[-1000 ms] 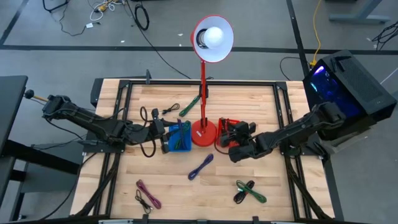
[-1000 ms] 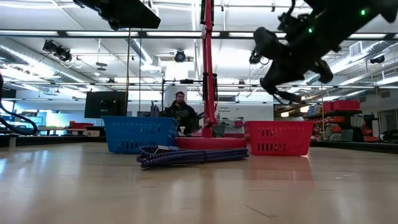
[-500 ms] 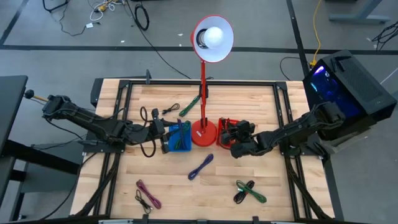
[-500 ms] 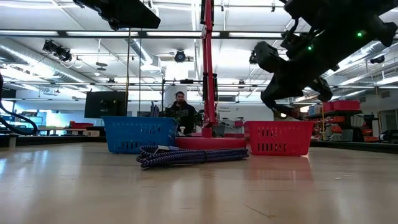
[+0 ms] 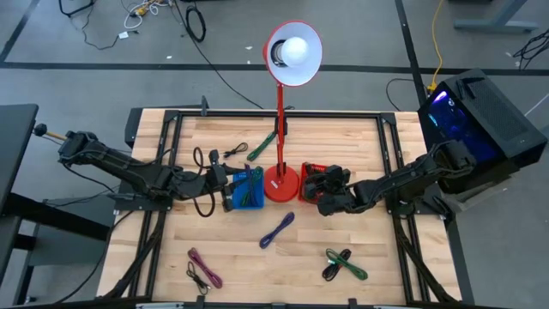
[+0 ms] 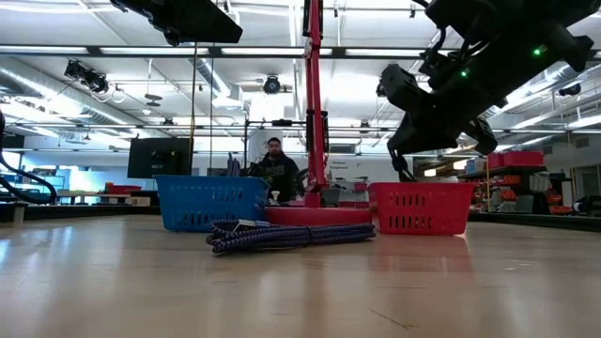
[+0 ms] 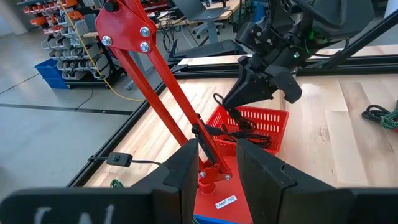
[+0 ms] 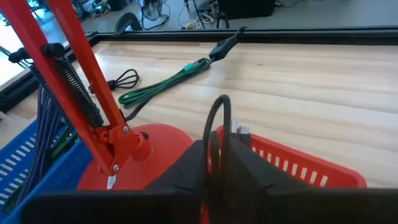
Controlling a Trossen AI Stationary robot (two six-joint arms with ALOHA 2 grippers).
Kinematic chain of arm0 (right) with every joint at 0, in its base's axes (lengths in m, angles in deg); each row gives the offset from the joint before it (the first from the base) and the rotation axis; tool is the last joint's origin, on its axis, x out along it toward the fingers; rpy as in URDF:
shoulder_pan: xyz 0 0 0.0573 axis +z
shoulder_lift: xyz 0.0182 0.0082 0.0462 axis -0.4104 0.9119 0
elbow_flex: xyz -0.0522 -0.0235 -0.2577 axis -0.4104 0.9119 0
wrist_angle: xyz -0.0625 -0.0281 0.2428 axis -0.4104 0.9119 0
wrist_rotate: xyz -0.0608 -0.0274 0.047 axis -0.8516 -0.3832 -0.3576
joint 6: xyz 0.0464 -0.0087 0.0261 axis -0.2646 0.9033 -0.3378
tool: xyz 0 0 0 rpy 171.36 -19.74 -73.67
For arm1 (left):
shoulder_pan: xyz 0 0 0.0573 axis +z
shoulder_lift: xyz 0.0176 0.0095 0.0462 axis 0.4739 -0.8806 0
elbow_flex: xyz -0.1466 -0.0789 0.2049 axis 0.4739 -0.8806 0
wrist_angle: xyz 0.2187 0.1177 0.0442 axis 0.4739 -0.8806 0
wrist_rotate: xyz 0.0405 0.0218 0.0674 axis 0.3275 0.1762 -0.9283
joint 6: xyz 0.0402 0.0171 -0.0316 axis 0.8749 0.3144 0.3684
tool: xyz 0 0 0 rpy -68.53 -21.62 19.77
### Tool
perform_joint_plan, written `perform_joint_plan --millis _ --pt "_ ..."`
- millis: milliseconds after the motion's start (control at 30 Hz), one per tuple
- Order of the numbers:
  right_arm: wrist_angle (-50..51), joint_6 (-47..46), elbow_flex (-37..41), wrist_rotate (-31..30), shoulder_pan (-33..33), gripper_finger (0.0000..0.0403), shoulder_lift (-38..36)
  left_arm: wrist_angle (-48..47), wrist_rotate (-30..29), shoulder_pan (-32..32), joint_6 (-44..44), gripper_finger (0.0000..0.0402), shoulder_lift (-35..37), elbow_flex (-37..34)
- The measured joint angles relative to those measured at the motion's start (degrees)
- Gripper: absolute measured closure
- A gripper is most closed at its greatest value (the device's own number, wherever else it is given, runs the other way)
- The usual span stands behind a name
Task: Pick & Place USB Port
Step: Put the black charger cable into the orange bin, then put the blue charger cable into the blue bin
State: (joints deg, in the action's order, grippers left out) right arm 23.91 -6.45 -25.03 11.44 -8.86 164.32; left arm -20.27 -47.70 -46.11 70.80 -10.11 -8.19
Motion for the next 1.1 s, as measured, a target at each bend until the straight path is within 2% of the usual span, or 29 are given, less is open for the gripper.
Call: perform_joint_plan --millis 200,400,467,600,667,800,900,1000,1100 --pt "0.0 1.4 0.0 -0.4 -0.1 0.0299 0.0 0.0 0.0 0.0 0.0 0.0285 0.0 0.0" --pt "-1.0 5.9 0.0 -4.7 -0.1 0.0282 -0.4 0.0 0.0 0.0 0.0 0.0285 0.0 0.0" --pt "-4.7 11.6 0.1 -0.8 -0.1 0.0279 -1.1 -0.2 0.0 0.0 0.0 0.0285 0.0 0.0" --pt "-16.1 25.1 0.1 16.6 0.8 0.0278 -1.5 -0.7 0.0 0.0 0.0 0.0285 0.0 0.0" --pt "-22.0 28.6 0.0 21.7 1.8 0.0279 -1.5 -1.1 1.0 0.0 -0.1 0.0285 0.0 0.0" --pt "-32.0 36.4 0.0 23.8 4.1 0.0283 -1.5 -1.5 9.3 0.0 -1.5 0.0285 -0.6 0.0" --pt "-37.9 43.6 0.0 24.0 4.6 0.0286 -1.5 -1.4 12.8 0.0 -3.8 0.0285 -2.6 0.0" --pt "-40.1 48.3 0.0 24.5 4.5 0.0290 -2.6 -1.3 14.0 0.0 -8.9 0.0285 -6.7 0.0" --pt "-39.4 50.0 0.0 27.5 3.8 0.0294 -4.5 -1.1 18.1 0.0 -14.7 0.0285 -12.0 0.0"
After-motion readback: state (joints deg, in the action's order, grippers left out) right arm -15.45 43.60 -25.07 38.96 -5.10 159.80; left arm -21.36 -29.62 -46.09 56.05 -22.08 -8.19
